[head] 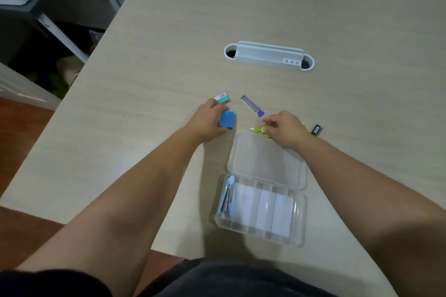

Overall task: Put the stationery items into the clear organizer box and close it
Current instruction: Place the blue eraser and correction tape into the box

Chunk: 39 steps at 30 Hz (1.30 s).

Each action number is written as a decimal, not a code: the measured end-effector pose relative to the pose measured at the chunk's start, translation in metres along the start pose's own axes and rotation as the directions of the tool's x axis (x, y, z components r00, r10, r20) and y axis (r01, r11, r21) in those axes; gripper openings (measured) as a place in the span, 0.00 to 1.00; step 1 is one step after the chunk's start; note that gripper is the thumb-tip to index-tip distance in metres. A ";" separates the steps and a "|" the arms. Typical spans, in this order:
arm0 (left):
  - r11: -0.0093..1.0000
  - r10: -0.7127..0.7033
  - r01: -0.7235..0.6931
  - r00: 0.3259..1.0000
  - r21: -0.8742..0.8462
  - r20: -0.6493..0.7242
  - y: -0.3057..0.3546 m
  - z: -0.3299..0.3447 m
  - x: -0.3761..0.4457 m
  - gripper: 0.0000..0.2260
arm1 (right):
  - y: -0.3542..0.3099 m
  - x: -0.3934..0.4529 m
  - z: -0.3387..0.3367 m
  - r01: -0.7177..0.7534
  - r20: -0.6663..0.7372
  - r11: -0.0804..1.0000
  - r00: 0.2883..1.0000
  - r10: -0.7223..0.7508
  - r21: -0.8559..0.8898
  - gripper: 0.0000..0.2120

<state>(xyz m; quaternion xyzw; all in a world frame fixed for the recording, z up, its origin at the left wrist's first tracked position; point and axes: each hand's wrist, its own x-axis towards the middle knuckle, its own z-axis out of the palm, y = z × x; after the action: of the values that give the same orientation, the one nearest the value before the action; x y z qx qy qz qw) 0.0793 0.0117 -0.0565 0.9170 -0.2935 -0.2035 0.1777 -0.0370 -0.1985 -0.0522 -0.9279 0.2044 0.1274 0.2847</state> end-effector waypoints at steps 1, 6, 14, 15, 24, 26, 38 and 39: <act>0.998 0.028 -0.031 0.998 0.054 0.050 -0.001 0.000 0.003 0.30 | -0.003 0.003 0.000 0.005 0.023 1.000 1.000 -0.004 -0.030 0.17; 0.972 0.139 -0.159 0.983 0.176 0.121 0.003 -0.001 0.016 0.30 | -0.017 0.014 -0.011 0.063 0.107 0.984 0.993 -0.046 -0.168 0.17; 0.984 0.175 -0.175 0.985 0.043 0.012 0.020 -0.015 -0.008 0.31 | -0.021 0.016 -0.013 0.069 0.002 0.947 0.997 -0.071 -0.314 0.13; 0.979 0.204 -0.204 0.979 -0.009 0.002 0.024 -0.016 -0.018 0.30 | -0.021 0.013 -0.014 0.051 -0.032 0.966 0.998 -0.062 -0.254 0.12; 0.927 0.343 -0.292 0.915 -0.236 0.214 0.057 0.024 -0.139 0.28 | 0.003 -0.070 0.005 -0.095 -0.050 0.727 0.983 0.175 0.680 0.15; 0.932 0.340 -0.295 0.914 -0.209 0.224 0.056 0.039 -0.155 0.28 | 0.008 -0.090 0.011 -0.146 0.034 0.673 0.984 0.177 0.725 0.16; 0.953 0.226 -0.251 0.963 0.171 0.149 0.054 0.071 -0.184 0.25 | 0.003 -0.159 0.051 -0.139 0.074 0.859 0.990 0.118 0.492 0.04; 0.956 0.220 -0.242 0.965 0.163 0.142 0.054 0.072 -0.184 0.25 | 0.002 -0.160 0.052 -0.108 0.051 0.880 0.994 0.096 0.463 0.04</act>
<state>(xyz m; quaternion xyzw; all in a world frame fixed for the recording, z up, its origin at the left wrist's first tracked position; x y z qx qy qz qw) -0.1174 0.0684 -0.0441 0.8744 -0.4262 -0.2098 0.0987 -0.1856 -0.1201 -0.0386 -0.8188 0.2737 0.1018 0.4942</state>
